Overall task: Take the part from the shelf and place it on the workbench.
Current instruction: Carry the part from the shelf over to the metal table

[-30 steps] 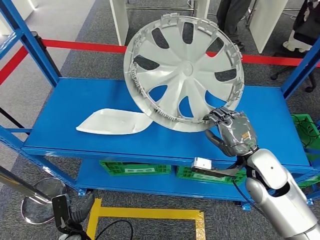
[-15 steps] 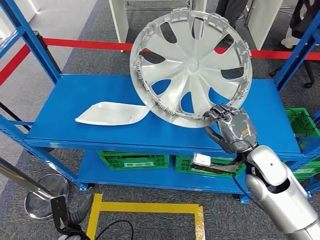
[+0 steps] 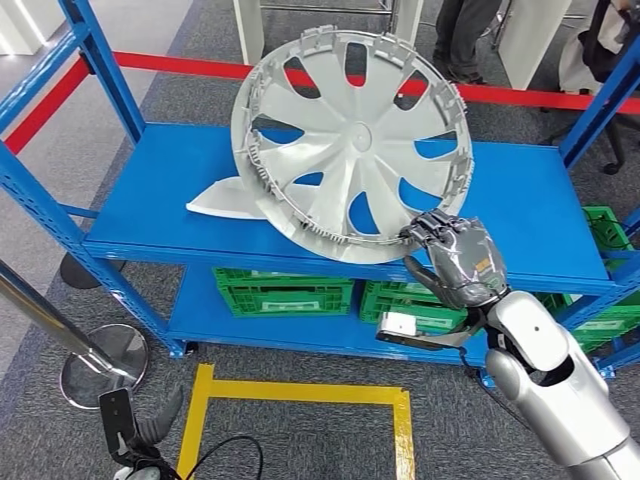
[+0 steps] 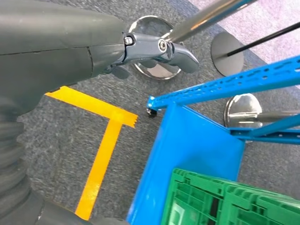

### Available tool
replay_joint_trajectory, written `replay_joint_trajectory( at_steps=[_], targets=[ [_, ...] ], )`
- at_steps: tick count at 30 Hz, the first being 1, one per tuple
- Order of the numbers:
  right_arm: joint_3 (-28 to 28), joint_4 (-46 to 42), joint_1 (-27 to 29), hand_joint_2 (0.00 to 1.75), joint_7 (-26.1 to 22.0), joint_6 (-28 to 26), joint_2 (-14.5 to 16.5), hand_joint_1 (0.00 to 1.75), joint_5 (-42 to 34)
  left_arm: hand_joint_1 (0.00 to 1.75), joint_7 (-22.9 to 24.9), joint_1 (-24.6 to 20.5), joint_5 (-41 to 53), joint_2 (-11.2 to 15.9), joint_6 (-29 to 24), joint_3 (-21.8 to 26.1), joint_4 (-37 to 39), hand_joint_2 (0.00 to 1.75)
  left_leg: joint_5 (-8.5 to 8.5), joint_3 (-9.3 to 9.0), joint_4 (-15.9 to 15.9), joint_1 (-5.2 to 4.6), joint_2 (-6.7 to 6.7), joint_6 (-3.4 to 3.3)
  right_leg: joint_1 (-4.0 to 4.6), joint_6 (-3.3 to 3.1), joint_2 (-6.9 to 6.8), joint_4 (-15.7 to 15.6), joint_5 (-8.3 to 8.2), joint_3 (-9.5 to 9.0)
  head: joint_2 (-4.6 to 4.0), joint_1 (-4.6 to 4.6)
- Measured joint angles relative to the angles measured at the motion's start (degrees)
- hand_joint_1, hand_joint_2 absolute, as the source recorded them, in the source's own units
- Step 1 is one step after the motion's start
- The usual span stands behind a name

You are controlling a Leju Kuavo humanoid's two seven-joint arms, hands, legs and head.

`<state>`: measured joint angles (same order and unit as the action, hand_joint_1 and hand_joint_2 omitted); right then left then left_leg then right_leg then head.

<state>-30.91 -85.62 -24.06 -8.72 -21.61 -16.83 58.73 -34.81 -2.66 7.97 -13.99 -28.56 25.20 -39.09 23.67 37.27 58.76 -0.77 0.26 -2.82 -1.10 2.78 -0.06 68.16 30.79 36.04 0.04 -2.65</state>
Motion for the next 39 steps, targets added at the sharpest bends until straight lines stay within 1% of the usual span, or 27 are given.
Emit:
replay_joint_trajectory(
  at_steps=[2, 4, 6, 7, 8, 10, 11, 12, 13, 15, 17, 18, 19, 21, 22, 23, 25, 26, 27, 28, 29, 31, 33, 34, 36, 37, 39],
  targets=[
    [0.1, -0.1, -0.2, 1.75, 0.2, -0.1, 0.0, 1.75, -0.1, 0.00, 0.1, 0.0, 0.1, -0.1, -0.1, 0.1, -0.1, 1.75, -0.84, 0.92, 0.3, -0.09, 0.04, 0.42, 0.33, -0.42, -0.01, -7.6, 0.08, -5.42, 0.00, -0.04],
    [0.2, -0.2, -0.3, 1.75, 0.4, -0.2, 0.0, 1.75, -0.3, 0.00, 0.2, 0.0, 0.3, -0.2, -0.1, 0.1, -0.2, 1.75, -1.80, 1.34, 0.3, -0.05, 0.04, 1.02, 0.63, -0.67, 0.04, -10.4, 0.64, -7.10, 0.00, -0.06],
    [0.3, -0.2, -0.4, 1.75, 0.5, -0.3, 0.0, 1.75, -0.3, 0.00, 0.3, 0.2, 0.3, -0.2, -0.1, 0.2, -0.2, 1.75, -1.90, 1.71, 0.4, 0.00, 0.16, 1.73, 0.40, -1.33, -0.05, -10.8, -0.44, -6.35, 0.00, -0.01],
    [0.3, -0.2, -0.5, 1.75, 0.5, -0.4, 0.0, 1.75, -0.3, 0.00, 0.3, 0.2, 0.3, -0.2, -0.1, 0.3, -0.2, 1.75, -0.59, 2.11, 1.2, 0.05, 0.21, 2.14, 0.21, -1.78, -0.15, -11.0, -1.11, -5.90, 0.00, -0.07],
    [0.3, -0.2, -0.6, 1.75, 0.5, -0.4, 0.0, 1.75, -0.3, 0.00, 0.4, 0.3, 0.3, -0.1, -0.1, 0.3, -0.2, 1.75, 1.72, 2.68, 3.1, 0.16, 0.25, 2.55, 0.00, -2.16, -0.25, -11.3, -1.80, -5.32, 0.00, -0.15],
    [0.3, -0.3, -0.8, 1.75, 0.6, -0.4, 0.0, 1.75, -0.4, 0.00, 0.4, 0.3, 0.3, -0.1, -0.1, 0.4, -0.2, 1.75, 7.52, 3.99, 9.8, 0.66, 0.18, 3.30, -0.03, -2.45, -0.31, -11.2, -3.02, -4.01, 0.00, -0.33],
    [0.3, -0.3, -0.8, 1.75, 0.6, -0.4, 0.0, 1.75, -0.5, 0.00, 0.4, 0.3, 0.3, -0.1, -0.1, 0.5, -0.2, 1.75, 9.18, 4.35, 13.3, 0.91, 0.17, 3.61, -0.04, -2.42, -0.32, -11.1, -3.64, -3.20, 0.00, -0.37],
    [0.4, -0.3, -0.8, 1.75, 0.6, -0.4, 0.0, 1.75, -0.7, 0.00, 0.4, 0.3, 0.3, -0.1, -0.1, 0.5, -0.2, 1.75, 9.43, 4.18, 15.7, 1.14, 0.16, 3.86, -0.05, -2.36, -0.33, -11.0, -4.27, -2.34, 0.00, -0.36],
    [0.5, -0.3, -0.8, 1.75, 0.7, -0.4, 0.0, 1.75, -0.9, 0.00, 0.4, 0.2, 0.3, -0.1, -0.1, 0.5, -0.2, 1.75, 8.39, 3.31, 16.4, 1.35, 0.16, 4.06, -0.07, -2.22, -0.34, -10.8, -4.82, -1.47, 0.00, -0.37],
    [0.8, -0.3, -0.8, 1.75, 0.7, -0.4, 0.0, 1.75, -1.2, 0.00, 0.4, 0.2, 0.4, -0.1, -0.1, 0.6, -0.2, 1.75, 5.36, -1.01, 12.0, 1.73, 0.16, 4.28, -0.15, -1.76, -0.35, -10.3, -5.71, 0.11, 0.00, -0.36],
    [1.2, -0.3, -0.8, 1.75, 0.8, -0.3, 0.0, 1.75, -1.4, 0.00, 0.4, 0.0, 0.4, -0.2, -0.1, 0.6, -0.4, 1.75, 5.66, -6.38, 4.0, 1.70, 0.26, 4.08, -0.11, -1.02, -0.36, -9.8, -6.48, 1.19, 0.00, -0.34],
    [1.4, -0.4, -0.9, 1.75, 0.8, -0.3, 0.0, 1.75, -1.5, 0.00, 0.3, -0.1, 0.4, -0.2, -0.1, 0.6, -0.4, 1.75, 6.48, -7.90, 1.3, 1.55, 0.33, 3.80, -0.11, -0.62, -0.37, -9.7, -7.00, 1.56, 0.00, -0.35],
    [1.4, -0.4, -1.0, 1.75, 0.8, -0.3, 0.0, 1.75, -1.5, 0.00, 0.3, -0.1, 0.4, -0.2, -0.1, 0.6, -0.5, 1.75, 7.07, -8.44, -0.3, 1.30, 0.40, 3.36, -0.16, -0.20, -0.39, -9.8, -7.61, 1.88, 0.00, -0.32],
    [1.5, -0.4, -1.0, 1.75, 0.8, -0.3, 0.0, 1.75, -1.6, 0.00, 0.3, 0.0, 0.4, -0.2, -0.1, 0.6, -0.5, 1.75, 6.34, -7.69, -0.9, 1.08, 0.33, 2.30, -0.45, 0.55, -0.33, -10.1, -8.36, 2.51, 0.00, -0.33],
    [1.5, -0.4, -0.9, 1.75, 0.8, -0.3, 0.0, 1.75, -1.6, 0.00, 0.3, 0.1, 0.4, -0.2, -0.1, 0.6, -0.5, 1.75, 5.72, -7.17, -1.0, 1.05, 0.22, 1.69, -0.57, 0.74, -0.28, -9.6, -7.42, 3.05, 0.00, -0.28],
    [1.5, -0.4, -0.8, 1.75, 0.8, -0.3, 0.0, 1.75, -1.6, 0.00, 0.3, 0.1, 0.4, -0.2, -0.1, 0.7, -0.5, 1.75, 5.06, -6.58, -1.1, 1.06, 0.12, 1.15, -0.60, 0.83, -0.22, -8.0, -5.38, 3.76, 0.00, -0.21],
    [1.5, -0.4, -0.8, 1.75, 0.7, -0.3, 0.0, 1.75, -1.6, 0.00, 0.3, 0.0, 0.4, -0.2, -0.1, 0.7, -0.5, 1.75, 3.84, -5.19, -1.1, 0.85, 0.03, 0.44, -0.49, 0.76, -0.15, -1.2, 0.52, 5.65, 0.00, -0.01],
    [1.5, -0.4, -0.8, 1.75, 0.7, -0.3, 0.0, 1.75, -1.6, 0.00, 0.3, 0.0, 0.4, -0.2, -0.1, 0.7, -0.5, 1.75, 3.25, -4.42, -1.0, 0.66, 0.03, 0.29, -0.40, 0.74, -0.14, 2.8, 2.60, 6.35, 0.00, 0.03],
    [1.5, -0.4, -0.8, 1.75, 0.7, -0.2, 0.0, 1.75, -1.6, 0.00, 0.3, 0.0, 0.4, -0.2, -0.1, 0.8, -0.5, 1.75, 2.68, -3.61, -0.9, 0.46, 0.02, 0.20, -0.28, 0.65, -0.13, 5.7, 3.34, 6.53, 0.00, 0.04],
    [1.5, -0.4, -0.8, 1.75, 0.6, -0.2, 0.0, 1.75, -1.6, 0.00, 0.3, 0.1, 0.4, -0.2, -0.1, 0.8, -0.5, 1.75, 2.17, -2.81, -0.7, 0.29, 0.02, 0.15, -0.16, 0.49, -0.13, 6.9, 2.79, 5.91, 0.00, 0.04],
    [1.5, -0.4, -0.8, 1.75, 0.6, -0.2, 0.0, 1.75, -1.6, 0.00, 0.3, 0.1, 0.4, -0.2, -0.1, 0.8, -0.5, 1.75, 1.72, -2.06, -0.6, 0.15, 0.01, 0.15, 0.00, 0.23, -0.14, 6.0, 1.39, 4.35, 0.00, 0.03],
    [1.5, -0.4, -0.8, 1.75, 0.6, -0.2, 0.0, 1.75, -1.7, 0.00, 0.3, 0.0, 0.4, -0.2, -0.2, 0.8, -0.5, 1.75, 0.94, -0.81, -0.2, -0.05, 0.04, 0.33, 0.47, -0.50, -0.13, -0.7, -0.70, -1.23, 0.00, 0.03],
    [1.6, -0.5, -0.9, 1.75, 0.7, -0.2, 0.0, 1.75, -1.8, 0.00, 0.3, 0.0, 0.5, -0.2, -0.3, 0.8, -0.5, 1.75, 0.03, 0.05, 0.1, -0.18, 0.05, 0.71, 0.87, -0.97, -0.09, -8.2, -0.02, -6.36, 0.00, 0.01],
    [1.7, -0.5, -1.0, 1.75, 0.7, -0.2, 0.0, 1.75, -1.8, 0.00, 0.3, 0.0, 0.5, -0.2, -0.3, 0.8, -0.5, 1.75, -0.50, 0.38, 0.1, -0.18, 0.04, 0.98, 1.03, -1.05, -0.06, -10.3, 0.60, -7.52, 0.00, 0.00],
    [1.7, -0.6, -0.9, 1.75, 0.8, -0.2, -0.1, 1.75, -2.0, 0.00, 0.3, 0.1, 0.6, -0.2, -0.4, 0.8, -0.5, 1.75, -1.47, 0.87, -0.1, -0.08, 0.08, 1.55, 0.97, -1.36, -0.07, -11.3, 0.20, -7.31, 0.00, 0.02],
    [1.8, -0.6, -0.9, 1.75, 0.8, -0.1, -0.1, 1.75, -2.0, 0.00, 0.2, 0.2, 0.6, -0.2, -0.5, 0.8, -0.5, 1.75, -1.16, 1.16, 0.0, -0.07, 0.13, 1.93, 0.83, -1.70, -0.13, -11.5, -0.36, -6.94, 0.00, -0.03],
    [1.8, -0.6, -1.0, 1.75, 0.8, -0.1, 0.0, 1.75, -2.1, 0.00, 0.0, 0.3, 0.8, -0.2, -0.7, 0.8, -0.5, 1.75, 2.15, 1.95, 2.4, 0.13, 0.19, 2.76, 0.47, -2.44, -0.32, -11.8, -1.62, -6.00, -0.01, -0.18]
  ],
)
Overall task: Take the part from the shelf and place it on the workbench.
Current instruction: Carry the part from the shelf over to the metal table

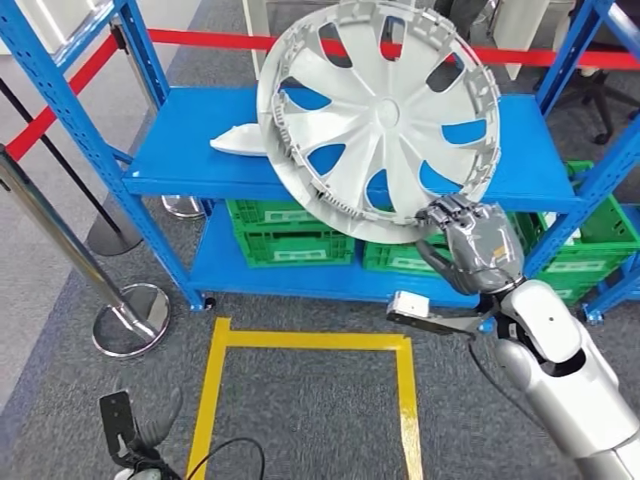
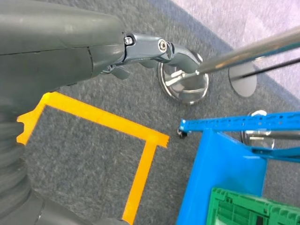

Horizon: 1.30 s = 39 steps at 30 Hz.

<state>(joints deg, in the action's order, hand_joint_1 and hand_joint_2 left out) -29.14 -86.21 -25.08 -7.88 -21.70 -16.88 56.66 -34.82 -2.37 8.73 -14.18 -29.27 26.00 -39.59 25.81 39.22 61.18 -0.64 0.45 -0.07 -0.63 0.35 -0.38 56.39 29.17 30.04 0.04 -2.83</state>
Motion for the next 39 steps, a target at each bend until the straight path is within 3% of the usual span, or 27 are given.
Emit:
replay_joint_trajectory(
  at_steps=[2, 3, 4, 5, 7, 9, 11, 13, 15, 17, 18, 19, 21, 23, 27, 29, 31, 33, 35, 36, 39],
  targets=[
    [0.1, 0.0, -0.1, 1.75, 0.0, 0.1, 0.0, 1.75, 0.0, 0.00, -0.2, 0.0, 0.1, 0.0, -0.1, 0.0, 0.0, 1.75, 5.35, 1.06, 6.3, 0.50, -0.04, 0.69, 0.04, -0.36, -0.09, 0.2, -1.00, 1.20, 0.00, -0.13],
    [0.2, 0.0, -0.1, 1.75, 0.1, 0.1, 0.0, 1.75, 0.0, 0.00, -0.3, 0.0, 0.2, 0.0, -0.1, 0.0, 0.0, 1.75, 7.10, 1.47, 9.7, 0.69, -0.05, 0.89, 0.05, -0.46, -0.12, 0.5, -1.47, 2.01, 0.01, -0.15],
    [0.2, 0.0, -0.1, 1.75, 0.1, 0.2, 0.0, 1.75, 0.0, 0.00, -0.3, 0.0, 0.2, 0.0, -0.1, 0.0, 0.0, 1.75, 7.59, 1.41, 12.0, 0.80, -0.05, 0.99, 0.06, -0.46, -0.13, 0.7, -1.93, 2.88, 0.01, -0.15],
    [0.3, 0.0, -0.1, 1.75, 0.1, 0.2, 0.0, 1.75, 0.0, 0.00, -0.3, 0.0, 0.2, 0.0, -0.2, 0.0, 0.0, 1.75, 6.89, 0.68, 12.6, 0.85, -0.05, 0.99, 0.06, -0.42, -0.11, 1.1, -2.35, 3.78, 0.01, -0.17],
    [0.3, 0.0, -0.2, 1.75, 0.1, 0.3, 0.0, 1.75, 0.0, 0.00, -0.4, -0.1, 0.2, 0.0, -0.2, 0.0, 0.0, 1.75, 4.06, -3.28, 8.0, 0.87, -0.05, 0.66, 0.07, -0.24, -0.07, 1.7, -3.06, 5.35, 0.01, -0.16],
    [0.4, -0.1, -0.2, 1.75, 0.1, 0.3, 0.0, 1.75, 0.0, 0.00, -0.4, -0.2, 0.2, 0.0, -0.2, 0.0, 0.0, 1.75, 3.42, -7.80, 0.8, 0.61, 0.00, 0.12, 0.13, 0.29, -0.09, 2.1, -3.85, 6.48, 0.01, -0.12],
    [0.5, -0.2, -0.4, 1.75, 0.1, 0.3, 0.0, 1.75, 0.0, 0.00, -0.4, -0.3, 0.2, 0.0, -0.3, 0.0, 0.0, 1.75, 3.91, -9.24, -2.8, 0.17, 0.08, -0.34, -0.04, 1.13, -0.16, 1.9, -4.97, 7.28, 0.01, -0.10],
    [0.6, -0.2, -0.4, 1.75, 0.1, 0.4, -0.1, 1.75, 0.0, 0.00, -0.4, -0.2, 0.2, 0.0, -0.4, 0.1, 0.0, 1.75, 3.01, -8.75, -3.8, 0.08, 0.02, -1.04, -0.25, 1.92, -0.01, 1.6, -5.55, 8.06, 0.01, -0.12],
    [0.6, -0.2, -0.3, 1.75, 0.1, 0.4, -0.2, 1.75, 0.0, 0.00, -0.5, -0.1, 0.2, 0.0, -0.4, 0.1, 0.0, 1.75, 1.87, -8.15, -4.8, 0.30, -0.14, -2.00, -0.25, 2.38, 0.26, 3.8, -2.93, 9.47, 0.01, 0.08],
    [0.6, -0.2, -0.3, 1.75, 0.1, 0.4, -0.3, 1.75, 0.1, 0.00, -0.6, -0.1, 0.2, 0.0, -0.4, 0.1, 0.0, 1.75, 1.02, -7.31, -5.0, 0.34, -0.20, -2.52, -0.27, 2.62, 0.36, 10.3, 1.88, 11.55, 0.01, 0.32],
    [0.5, -0.2, -0.3, 1.75, 0.0, 0.4, -0.3, 1.75, 0.2, 0.00, -0.6, -0.1, 0.2, -0.1, -0.3, 0.1, 0.0, 1.75, 0.67, -6.85, -5.0, 0.31, -0.22, -2.56, -0.27, 2.74, 0.35, 13.9, 3.44, 12.41, 0.01, 0.36],
    [0.5, -0.2, -0.3, 1.75, 0.0, 0.4, -0.3, 1.75, 0.2, 0.00, -0.7, 0.0, 0.2, -0.1, -0.2, 0.1, 0.0, 1.75, 0.39, -6.39, -4.8, 0.28, -0.23, -2.56, -0.27, 2.83, 0.34, 16.5, 3.84, 12.77, 0.01, 0.37],
    [0.4, -0.1, -0.3, 1.75, 0.0, 0.5, -0.3, 1.75, 0.3, 0.00, -0.7, 0.0, 0.2, -0.1, -0.1, 0.1, 0.0, 1.75, 0.04, -5.68, -4.5, 0.26, -0.26, -2.50, -0.27, 2.92, 0.33, 17.7, 2.50, 11.96, 0.01, 0.36],
    [0.3, -0.1, -0.3, 1.75, 0.0, 0.7, -0.3, 1.75, 0.3, 0.00, -0.7, 0.0, 0.3, -0.1, -0.1, 0.1, 0.0, 1.75, -0.04, -5.43, -4.3, 0.27, -0.26, -2.46, -0.27, 2.92, 0.32, 16.8, 1.47, 11.04, 0.01, 0.36],
    [0.3, -0.1, -0.3, 1.75, 0.0, 0.7, -0.3, 1.75, 0.3, 0.00, -0.7, 0.0, 0.3, -0.1, -0.1, 0.1, 0.0, 1.75, -0.05, -5.41, -4.3, 0.27, -0.26, -2.45, -0.27, 2.91, 0.32, 16.6, 1.35, 10.89, 0.01, 0.37],
    [0.2, -0.1, -0.4, 1.75, 0.0, 0.9, -0.3, 1.75, 0.3, 0.00, -0.7, 0.0, 0.3, -0.1, -0.1, 0.1, 0.0, 1.75, -0.13, -5.11, -4.0, 0.30, -0.25, -2.36, -0.29, 2.81, 0.29, 11.2, -0.11, 7.24, 0.01, 0.37],
    [0.1, -0.2, -0.7, 1.75, 0.2, 1.5, -0.3, 1.75, -0.3, 0.00, -0.7, -0.1, 0.4, -0.1, -0.2, 0.1, 0.0, 1.75, -0.51, -4.14, -3.3, 0.22, -0.18, -1.51, -0.23, 2.19, 0.29, 3.4, -0.84, 2.39, 0.01, 0.36],
    [-0.1, -0.1, -0.8, 1.75, 1.2, 2.6, -0.4, 1.75, -1.0, 0.00, -0.7, 0.0, 0.6, 0.0, -0.3, 0.1, 0.0, 1.75, 3.61, -0.40, 5.2, 0.40, -0.16, 0.09, -0.21, 0.74, 0.21, 0.9, -0.67, 1.66, 0.01, 0.14],
    [-0.3, 0.2, -0.7, 1.75, 1.9, 3.4, -0.4, 1.75, -1.1, 0.00, -0.7, 0.1, 0.7, 0.0, -0.4, 0.1, 0.1, 1.75, 7.18, 2.13, 13.0, 0.69, -0.18, 0.88, -0.25, -0.19, 0.14, 1.0, -1.18, 2.58, 0.01, -0.07],
    [-0.3, 0.2, -0.7, 1.75, 2.0, 3.5, -0.4, 1.75, -1.1, 0.00, -0.7, 0.1, 0.7, 0.0, -0.4, 0.1, 0.1, 1.75, 6.00, 1.12, 11.7, 0.69, -0.18, 0.77, -0.22, -0.19, 0.16, 1.3, -1.24, 2.84, 0.01, -0.08],
    [-0.3, 0.3, -0.8, 1.75, 2.0, 3.7, -0.4, 1.75, -1.2, 0.00, -0.7, 0.1, 0.8, 0.0, -0.4, 0.1, 0.2, 1.75, 1.91, -4.85, 1.3, 0.50, -0.15, -0.12, -0.06, -0.05, 0.19, 1.7, -1.33, 3.31, 0.01, -0.03]
  ],
)
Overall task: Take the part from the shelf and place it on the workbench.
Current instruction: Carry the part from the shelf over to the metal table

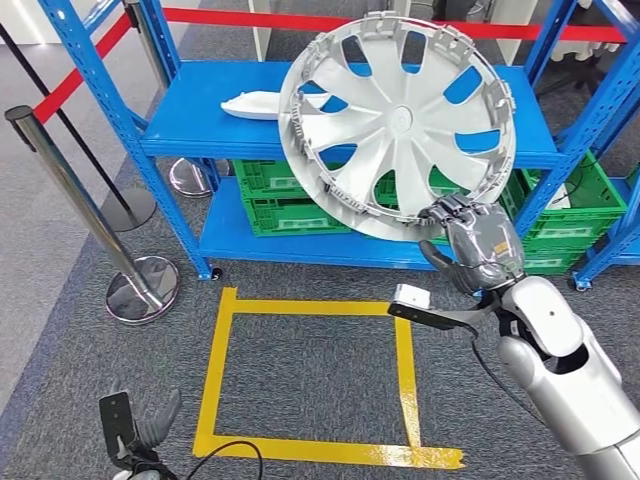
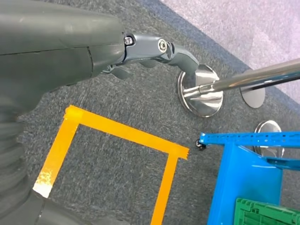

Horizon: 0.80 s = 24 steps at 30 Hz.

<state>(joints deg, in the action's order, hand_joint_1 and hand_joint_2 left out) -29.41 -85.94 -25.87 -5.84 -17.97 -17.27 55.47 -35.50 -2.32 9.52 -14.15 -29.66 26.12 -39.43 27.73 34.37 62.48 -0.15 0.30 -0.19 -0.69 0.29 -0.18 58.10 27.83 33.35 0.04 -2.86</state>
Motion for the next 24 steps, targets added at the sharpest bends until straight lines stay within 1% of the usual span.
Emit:
replay_joint_trajectory(
  at_steps=[1, 2, 3, 4, 5, 6, 7, 9, 10, 11, 12, 13, 14, 15, 16, 17, 18, 19, 20, 21, 22, 23, 24],
  targets=[
    [0.0, 0.0, -0.1, 1.75, 0.0, 0.2, 0.0, 1.75, -0.1, 0.00, 0.0, 0.0, 0.0, 0.0, 0.0, 0.0, 0.0, 1.75, -0.36, -1.17, -2.3, -0.13, 0.01, -0.27, 0.06, 0.22, -0.03, 0.0, -0.14, 0.16, 0.00, 0.00],
    [0.0, 0.0, -0.2, 1.75, 0.0, 0.6, 0.0, 1.75, -0.3, 0.00, 0.0, -0.1, 0.0, 0.0, 0.0, 0.0, 0.0, 1.75, -0.19, -1.57, -3.3, -0.27, 0.03, -0.46, 0.08, 0.50, -0.07, 0.0, -0.32, 0.35, 0.00, 0.01],
    [0.0, 0.0, -0.2, 1.75, -0.1, 1.0, 0.0, 1.75, -0.6, 0.00, 0.0, -0.1, 0.1, 0.0, 0.0, 0.0, 0.0, 1.75, -0.26, -1.54, -3.8, -0.35, 0.05, -0.61, 0.10, 0.84, -0.15, 0.0, -0.55, 0.51, 0.00, -0.01],
    [0.0, 0.0, -0.3, 1.75, -0.1, 1.3, 0.0, 1.75, -0.8, 0.00, 0.0, -0.1, 0.1, 0.0, 0.0, 0.0, 0.0, 1.75, -0.44, -1.51, -4.2, -0.20, 0.11, -0.89, 0.10, 1.13, -0.29, 0.3, -0.52, 0.75, 0.00, 0.00],
    [-0.1, 0.0, -0.3, 1.75, -0.2, 1.5, 0.0, 1.75, -1.0, 0.00, 0.0, -0.1, 0.1, 0.0, 0.0, 0.0, 0.1, 1.75, -0.66, -1.50, -4.5, -0.05, 0.21, -1.24, 0.15, 1.39, -0.35, 0.9, -0.10, 1.24, 0.00, 0.04],
    [-0.1, 0.0, -0.4, 1.75, -0.2, 1.7, 0.0, 1.75, -1.1, 0.00, 0.0, -0.1, 0.1, 0.0, 0.0, 0.0, 0.1, 1.75, -0.95, -1.45, -4.9, 0.12, 0.36, -1.63, 0.20, 1.59, -0.34, 2.3, 0.92, 2.02, 0.00, 0.09],
    [-0.1, 0.1, -0.5, 1.75, -0.2, 1.7, -0.1, 1.75, -1.0, 0.00, 0.0, -0.2, 0.1, 0.0, 0.0, 0.0, 0.1, 1.75, -1.26, -1.36, -5.1, 0.27, 0.55, -1.98, 0.23, 1.75, -0.26, 4.8, 2.55, 3.23, 0.00, 0.15],
    [-0.3, 0.1, -0.7, 1.75, -0.2, 1.6, -0.1, 1.75, -0.5, 0.00, 0.0, -0.2, 0.1, 0.0, 0.0, 0.0, 0.2, 1.75, -1.67, -0.84, -5.1, 0.23, 1.10, -2.25, 0.17, 2.02, -0.01, 11.9, 6.34, 6.27, 0.00, 0.20],
    [-0.4, 0.1, -0.7, 1.75, -0.2, 1.5, -0.1, 1.75, -0.1, 0.00, 0.0, -0.1, 0.1, 0.0, 0.0, 0.0, 0.2, 1.75, -1.83, -0.58, -5.0, 0.23, 1.46, -2.24, 0.12, 2.14, 0.03, 14.9, 7.41, 7.42, 0.00, 0.20],
    [-0.5, 0.1, -0.7, 1.75, -0.2, 1.5, -0.1, 1.75, 0.1, 0.00, 0.0, -0.1, 0.1, 0.0, 0.0, 0.1, 0.3, 1.75, -1.98, -0.38, -5.0, 0.24, 1.88, -2.18, 0.07, 2.26, 0.05, 16.1, 7.47, 7.75, 0.00, 0.19],
    [-0.6, 0.1, -0.7, 1.75, -0.3, 1.5, -0.1, 1.75, 0.2, 0.00, 0.0, -0.1, 0.1, 0.0, 0.0, 0.1, 0.3, 1.75, -2.08, -0.21, -4.8, 0.29, 2.34, -2.09, -0.01, 2.33, 0.11, 15.1, 6.40, 6.98, 0.00, 0.19],
    [-0.6, 0.1, -0.8, 1.75, -0.3, 1.5, -0.1, 1.75, 0.3, 0.00, 0.0, -0.1, 0.1, 0.0, 0.0, 0.1, 0.3, 1.75, -2.12, -0.06, -4.6, 0.35, 2.86, -1.98, -0.14, 2.40, 0.43, 12.0, 4.49, 5.17, 0.00, 0.19],
    [-0.7, 0.1, -0.9, 1.75, -0.3, 1.5, -0.1, 1.75, 0.4, 0.00, 0.0, -0.1, 0.1, 0.0, 0.0, 0.1, 0.4, 1.75, -2.13, 0.13, -4.3, 0.43, 3.40, -1.83, -0.36, 2.45, 1.53, 8.1, 2.91, 3.02, 0.00, 0.19],
    [-0.7, 0.1, -1.0, 1.75, -0.2, 1.4, -0.1, 1.75, 0.4, 0.00, 0.0, -0.2, 0.1, 0.0, 0.0, 0.1, 0.4, 1.75, -2.16, 0.51, -3.9, 0.43, 3.97, -1.60, -0.62, 2.50, 3.15, 4.6, 1.78, 1.07, 0.00, 0.21],
    [-0.7, 0.0, -1.0, 1.75, -0.2, 1.4, -0.1, 1.75, 0.6, 0.00, 0.0, -0.3, 0.1, 0.0, 0.0, 0.1, 0.4, 1.75, -2.30, 1.09, -3.6, 0.44, 4.55, -1.27, -0.84, 2.44, 4.51, 2.2, 1.35, -0.18, 0.00, 0.20],
    [-0.8, 0.0, -1.0, 1.75, -0.1, 1.2, -0.1, 1.75, 1.1, 0.00, 0.0, -0.3, 0.1, 0.0, 0.0, 0.1, 0.4, 1.75, -2.55, 1.72, -3.3, 0.47, 5.15, -0.85, -0.97, 2.32, 5.48, 1.3, 1.54, -0.60, 0.00, 0.19],
    [-0.9, 0.0, -1.1, 1.75, 0.0, 1.0, -0.1, 1.75, 1.7, 0.00, 0.0, -0.3, 0.1, 0.0, 0.0, 0.1, 0.4, 1.75, -2.88, 2.30, -3.2, 0.50, 5.82, -0.39, -0.97, 2.13, 5.51, 1.1, 1.58, -0.59, 0.00, 0.18],
    [-1.0, 0.0, -1.1, 1.75, 0.1, 0.8, -0.1, 1.75, 2.5, 0.00, 0.0, -0.2, 0.1, 0.0, -0.1, 0.1, 0.5, 1.75, -3.18, 2.71, -3.2, 0.56, 6.51, 0.02, -0.99, 1.81, 4.79, 1.1, 1.56, -0.43, 0.00, 0.15],
    [-1.2, 0.0, -1.1, 1.75, 0.3, 0.7, -0.1, 1.75, 3.1, 0.00, 0.0, 0.0, 0.1, 0.0, -0.1, 0.1, 0.5, 1.75, -3.13, 2.98, -3.0, 0.54, 6.39, 0.38, -1.02, 1.51, 4.08, 1.1, 1.39, -0.37, 0.00, 0.15],
    [-1.4, -0.1, -1.2, 1.75, 0.4, 0.6, -0.1, 1.75, 3.6, 0.00, -0.1, 0.1, 0.0, 0.0, -0.1, 0.1, 0.6, 1.75, -2.47, 3.46, -2.1, 0.46, 5.37, 0.74, -1.05, 1.14, 3.26, 1.0, 1.25, -0.37, 0.00, 0.00],
    [-1.6, -0.1, -1.3, 1.75, 0.5, 0.5, -0.2, 1.75, 3.9, 0.00, -0.3, 0.1, -0.1, 0.1, -0.1, 0.1, 0.7, 1.75, -1.18, 4.31, -0.2, 0.39, 3.88, 1.03, -1.06, 0.80, 2.40, 0.9, 1.12, -0.38, 0.00, -0.12],
    [-1.7, -0.1, -1.4, 1.75, 0.6, 0.5, -0.2, 1.75, 4.1, 0.00, -0.4, 0.0, -0.2, 0.1, -0.1, 0.1, 0.7, 1.75, 0.68, 5.61, 3.0, 0.39, 2.09, 1.31, -0.94, 0.56, 1.51, 0.9, 1.07, -0.37, 0.00, -0.24],
    [-1.9, -0.1, -1.6, 1.75, 0.6, 0.4, -0.2, 1.75, 4.3, 0.00, -0.6, 0.0, -0.3, 0.1, -0.1, 0.2, 0.8, 1.75, 2.63, 7.14, 6.8, 0.45, 0.94, 1.53, -0.81, 0.37, 0.63, 0.9, 1.06, -0.32, 0.00, -0.38]
  ],
)
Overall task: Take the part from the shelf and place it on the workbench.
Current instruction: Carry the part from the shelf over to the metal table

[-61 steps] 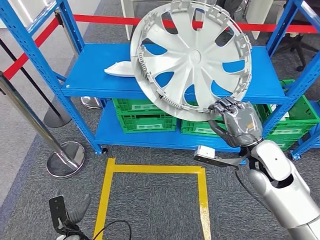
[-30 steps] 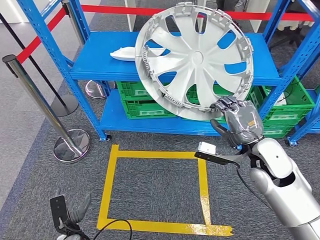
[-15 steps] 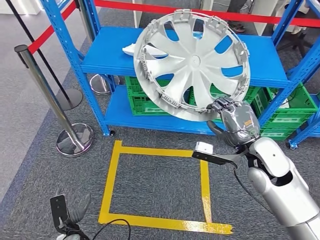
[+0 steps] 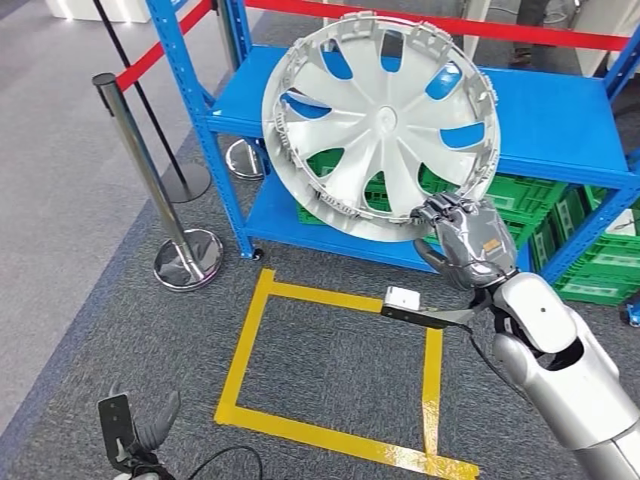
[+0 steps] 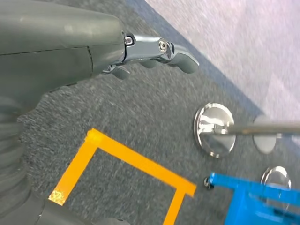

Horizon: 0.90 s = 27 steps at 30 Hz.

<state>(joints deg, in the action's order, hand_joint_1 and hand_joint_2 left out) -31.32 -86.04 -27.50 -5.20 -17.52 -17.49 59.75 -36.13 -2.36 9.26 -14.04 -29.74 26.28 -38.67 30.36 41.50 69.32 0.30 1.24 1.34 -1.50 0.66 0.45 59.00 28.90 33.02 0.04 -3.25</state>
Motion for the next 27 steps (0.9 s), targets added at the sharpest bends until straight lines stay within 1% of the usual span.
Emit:
replay_joint_trajectory(
  at_steps=[1, 2, 3, 4, 5, 6, 7, 8, 9, 10, 11, 12, 13, 14, 15, 16, 17, 18, 19, 20, 21, 22, 23, 24, 25, 26, 27],
  targets=[
    [-0.2, 0.0, -0.3, 1.75, 0.0, 0.0, 0.0, 1.75, 0.1, 0.00, -0.1, 0.0, -0.1, 0.0, 0.1, 0.0, 0.0, 1.75, 1.42, 1.30, 3.4, 0.08, -0.43, 0.11, 0.10, -0.07, -0.86, 0.0, 0.00, 0.03, 0.00, 0.01],
    [-0.4, 0.0, -0.7, 1.75, 0.0, 0.0, 0.0, 1.75, 0.3, 0.00, -0.2, 0.0, -0.2, 0.0, 0.2, 0.1, 0.1, 1.75, 2.00, 1.94, 5.5, 0.12, -0.60, 0.14, 0.17, -0.10, -1.71, 0.0, 0.00, 0.05, 0.00, 0.00],
    [-0.6, 0.0, -1.1, 1.75, 0.0, 0.0, 0.0, 1.75, 0.4, 0.00, -0.2, 0.0, -0.3, 0.0, 0.2, 0.1, 0.1, 1.75, 1.55, 1.60, 5.6, 0.13, -0.67, 0.09, 0.23, -0.11, -2.49, 0.0, 0.00, 0.06, 0.00, -0.02],
    [-0.9, 0.0, -1.7, 1.75, 0.0, 0.1, 0.0, 1.75, 0.6, 0.00, -0.3, 0.0, -0.4, 0.0, 0.3, 0.2, 0.1, 1.75, 0.15, 0.17, 3.3, 0.10, -0.89, -0.06, 0.28, -0.11, -3.25, 0.0, 0.00, 0.04, 0.00, -0.01],
    [-1.3, 0.0, -2.3, 1.75, 0.0, 0.1, 0.0, 1.75, 0.8, 0.00, -0.3, -0.1, -0.4, 0.0, 0.3, 0.2, 0.1, 1.75, -1.67, -2.01, -0.5, -0.01, -1.56, -0.34, 0.33, -0.09, -3.95, 0.0, 0.01, -0.01, 0.00, -0.01],
    [-1.6, 0.0, -3.0, 1.75, 0.0, 0.1, 0.0, 1.75, 1.0, 0.00, -0.4, -0.2, -0.6, 0.0, 0.3, 0.3, 0.1, 1.75, -2.98, -4.13, -4.4, -0.35, -2.85, -0.70, 0.47, -0.04, -4.62, 0.0, 0.03, 0.00, 0.00, 0.00],
    [-1.9, 0.1, -3.7, 1.75, 0.0, 0.1, 0.0, 1.75, 1.2, 0.00, -0.6, -0.4, -0.8, 0.0, 0.2, 0.4, 0.1, 1.75, -3.84, -5.70, -7.6, -0.72, -3.99, -1.11, 0.61, 0.07, -5.19, 0.0, 0.02, 0.06, 0.00, 0.00],
    [-2.3, 0.1, -4.3, 1.75, 0.0, 0.2, 0.0, 1.75, 1.3, 0.00, -0.8, -0.5, -1.1, 0.0, 0.1, 0.5, 0.1, 1.75, -4.11, -6.42, -9.4, -1.08, -4.83, -1.47, 0.76, 0.22, -5.80, 0.0, -0.01, 0.13, 0.00, 0.05],
    [-2.7, 0.2, -5.0, 1.75, 0.0, 0.2, 0.0, 1.75, 1.5, 0.00, -1.1, -0.6, -1.4, 0.0, 0.0, 0.7, 0.1, 1.75, -3.98, -6.40, -9.9, -1.38, -5.05, -1.75, 0.89, 0.40, -6.40, 0.0, -0.06, 0.21, 0.00, 0.07],
    [-3.2, 0.2, -5.6, 1.75, 0.0, 0.2, 0.1, 1.75, 1.6, 0.00, -1.3, -0.7, -1.6, 0.1, 0.0, 0.9, 0.1, 1.75, -4.17, -6.19, -10.1, -1.41, -4.48, -2.08, 0.91, 0.63, -7.02, 0.0, -0.11, 0.23, 0.00, 0.07],
    [-3.7, 0.3, -6.3, 1.75, -0.1, 0.2, 0.2, 1.75, 1.7, 0.00, -1.4, -0.6, -1.9, 0.2, 0.1, 1.1, 0.1, 1.75, -4.43, -6.10, -10.4, -1.31, -3.88, -2.44, 0.84, 0.86, -7.15, 0.0, 0.12, 0.39, 0.00, 0.08],
    [-4.3, 0.4, -7.0, 1.75, -0.2, 0.2, 0.3, 1.75, 1.8, 0.00, -1.5, -0.6, -2.0, 0.3, 0.1, 1.3, 0.0, 1.75, -4.73, -6.06, -10.7, -1.18, -3.26, -2.84, 0.72, 1.03, -6.35, 0.5, 0.74, 0.75, 0.00, 0.08],
    [-4.8, 0.6, -7.7, 1.75, -0.3, 0.3, 0.4, 1.75, 1.9, 0.00, -1.5, -0.7, -2.1, 0.3, 0.1, 1.4, -0.2, 1.75, -5.05, -6.03, -11.0, -1.01, -2.65, -3.24, 0.61, 1.16, -4.93, 2.1, 1.93, 1.54, 0.00, 0.17],
    [-5.2, 0.8, -8.4, 1.75, -0.3, 0.3, 0.5, 1.75, 1.9, 0.00, -1.4, -0.7, -2.1, 0.4, 0.1, 1.5, -0.4, 1.75, -5.28, -6.01, -11.1, -0.88, -2.00, -3.52, 0.49, 1.23, -3.15, 5.0, 3.61, 2.89, 0.00, 0.28],
    [-5.7, 1.1, -9.0, 1.75, -0.4, 0.4, 0.6, 1.75, 2.0, 0.00, -1.3, -0.8, -2.1, 0.4, 0.1, 1.5, -0.6, 1.75, -5.40, -5.92, -11.1, -0.87, -1.33, -3.68, 0.47, 1.26, -1.69, 8.7, 5.39, 4.49, 0.00, 0.35],
    [-6.1, 1.3, -9.7, 1.75, -0.4, 0.5, 0.7, 1.75, 2.0, 0.00, -1.1, -0.8, -2.1, 0.3, 0.1, 1.6, -0.7, 1.75, -5.46, -5.85, -11.1, -0.88, -0.58, -3.76, 0.49, 1.32, -0.93, 12.6, 6.80, 6.21, 0.00, 0.40],
    [-6.6, 1.6, -10.3, 1.75, -0.4, 0.6, 1.0, 1.75, 2.1, 0.00, -1.0, -0.6, -2.1, 0.3, 0.2, 1.7, -0.8, 1.75, -5.49, -5.84, -11.1, -0.90, 0.19, -3.79, 0.50, 1.38, -0.62, 15.2, 7.35, 7.44, 0.00, 0.38],
    [-7.2, 1.8, -10.9, 1.75, -0.5, 0.7, 1.2, 1.75, 2.1, 0.00, -1.0, -0.5, -2.2, 0.3, 0.2, 1.9, -0.8, 1.75, -5.51, -5.83, -11.0, -0.91, 0.99, -3.80, 0.50, 1.40, -0.50, 15.8, 6.79, 7.79, 0.00, 0.38],
    [-7.7, 2.0, -11.5, 1.75, -0.5, 0.7, 1.4, 1.75, 2.1, 0.00, -1.0, -0.4, -2.3, 0.3, 0.2, 2.1, -0.9, 1.75, -5.51, -5.84, -10.9, -0.89, 1.83, -3.79, 0.47, 1.38, -0.37, 14.2, 5.20, 7.13, 0.00, 0.39],
    [-8.2, 2.2, -12.1, 1.75, -0.5, 0.7, 1.6, 1.75, 2.1, 0.00, -1.0, -0.3, -2.4, 0.3, 0.3, 2.3, -1.0, 1.75, -5.48, -5.83, -10.7, -0.84, 2.65, -3.73, 0.38, 1.32, 0.14, 10.8, 2.99, 5.61, 0.00, 0.41],
    [-8.7, 2.3, -12.7, 1.75, -0.5, 0.8, 1.8, 1.75, 2.1, 0.00, -1.0, -0.2, -2.4, 0.3, 0.3, 2.5, -1.0, 1.75, -5.46, -5.68, -10.5, -0.80, 3.42, -3.58, 0.18, 1.26, 1.55, 7.2, 1.28, 3.90, 0.00, 0.41],
    [-9.1, 2.4, -13.3, 1.75, -0.3, 0.8, 1.9, 1.75, 2.1, 0.00, -1.0, -0.2, -2.4, 0.3, 0.3, 2.6, -1.1, 1.75, -5.49, -5.34, -10.1, -0.76, 4.16, -3.34, -0.04, 1.24, 2.98, 3.9, 0.16, 2.35, 0.00, 0.36],
    [-9.6, 2.5, -13.8, 1.75, -0.2, 0.9, 2.1, 1.75, 2.1, 0.00, -1.0, -0.2, -2.3, 0.3, 0.3, 2.7, -1.1, 1.75, -5.63, -4.82, -9.9, -0.63, 4.84, -2.96, -0.14, 1.21, 4.14, 2.0, -0.22, 1.46, 0.00, 0.33],
    [-9.9, 2.6, -14.3, 1.75, 0.0, 1.0, 2.4, 1.75, 2.1, 0.00, -1.1, -0.1, -2.2, 0.3, 0.4, 2.8, -1.1, 1.75, -5.86, -4.25, -9.8, -0.46, 5.51, -2.51, -0.14, 1.18, 4.78, 1.2, -0.01, 1.15, 0.00, 0.33],
    [-10.3, 2.6, -14.7, 1.75, 0.1, 1.1, 2.7, 1.75, 2.1, 0.00, -1.1, 0.0, -2.2, 0.3, 0.4, 3.0, -1.1, 1.75, -6.13, -3.79, -9.7, -0.29, 6.20, -2.08, -0.03, 1.09, 4.32, 0.9, -0.02, 1.07, 0.00, 0.34],
    [-10.7, 2.7, -15.0, 1.75, 0.2, 1.1, 3.0, 1.75, 2.1, 0.00, -1.1, 0.1, -2.1, 0.4, 0.3, 3.1, -1.1, 1.75, -6.21, -3.47, -9.7, -0.14, 6.50, -1.70, -0.01, 0.87, 3.62, 0.8, -0.09, 1.11, 0.00, 0.38],
    [-11.0, 2.7, -15.3, 1.75, 0.2, 1.2, 3.2, 1.75, 2.1, 0.00, -1.1, 0.2, -2.1, 0.4, 0.3, 3.2, -1.1, 1.75, -5.96, -3.20, -9.3, -0.23, 5.73, -1.33, -0.05, 0.62, 2.90, 0.6, -0.22, 0.99, 0.00, 0.24]
  ],
)
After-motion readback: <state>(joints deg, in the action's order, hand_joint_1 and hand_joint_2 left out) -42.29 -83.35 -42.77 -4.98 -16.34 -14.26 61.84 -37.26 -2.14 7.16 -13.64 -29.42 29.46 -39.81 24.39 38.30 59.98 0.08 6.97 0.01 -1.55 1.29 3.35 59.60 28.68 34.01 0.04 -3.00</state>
